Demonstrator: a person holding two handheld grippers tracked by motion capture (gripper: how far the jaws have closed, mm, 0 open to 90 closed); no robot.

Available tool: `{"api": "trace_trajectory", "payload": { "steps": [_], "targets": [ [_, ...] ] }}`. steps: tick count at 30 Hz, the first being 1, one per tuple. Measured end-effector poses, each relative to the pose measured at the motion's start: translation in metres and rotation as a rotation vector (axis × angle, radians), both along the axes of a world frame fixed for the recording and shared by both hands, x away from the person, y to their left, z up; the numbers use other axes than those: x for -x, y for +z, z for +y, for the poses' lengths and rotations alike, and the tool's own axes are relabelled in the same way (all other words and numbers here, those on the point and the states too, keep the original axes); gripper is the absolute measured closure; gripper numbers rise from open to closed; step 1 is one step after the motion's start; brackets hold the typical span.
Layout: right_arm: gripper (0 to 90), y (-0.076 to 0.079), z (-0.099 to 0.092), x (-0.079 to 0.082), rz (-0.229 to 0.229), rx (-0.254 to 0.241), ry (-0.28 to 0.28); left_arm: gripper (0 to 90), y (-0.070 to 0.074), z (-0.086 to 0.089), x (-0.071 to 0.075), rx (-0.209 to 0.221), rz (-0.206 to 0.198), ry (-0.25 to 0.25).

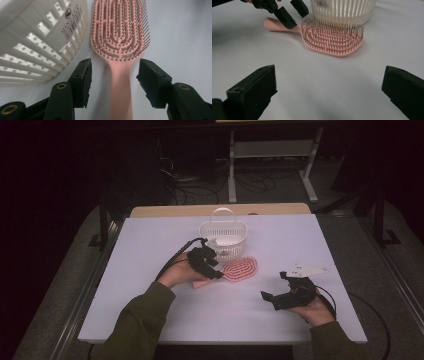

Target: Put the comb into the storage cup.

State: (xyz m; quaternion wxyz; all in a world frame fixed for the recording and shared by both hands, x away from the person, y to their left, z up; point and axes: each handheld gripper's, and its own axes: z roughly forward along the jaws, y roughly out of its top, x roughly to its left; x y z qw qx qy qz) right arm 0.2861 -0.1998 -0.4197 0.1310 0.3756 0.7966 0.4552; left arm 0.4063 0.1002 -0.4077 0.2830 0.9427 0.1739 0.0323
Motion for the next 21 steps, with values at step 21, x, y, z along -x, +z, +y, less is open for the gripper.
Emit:
{"api": "trace_trajectory", "payload": {
  "steps": [21],
  "targets": [
    [0.0, 0.000, -0.001, 0.000, 0.001, -0.003, -0.001, 53.2, -0.013, -0.017, 0.004, -0.108, 0.001, -0.027]
  ]
}}
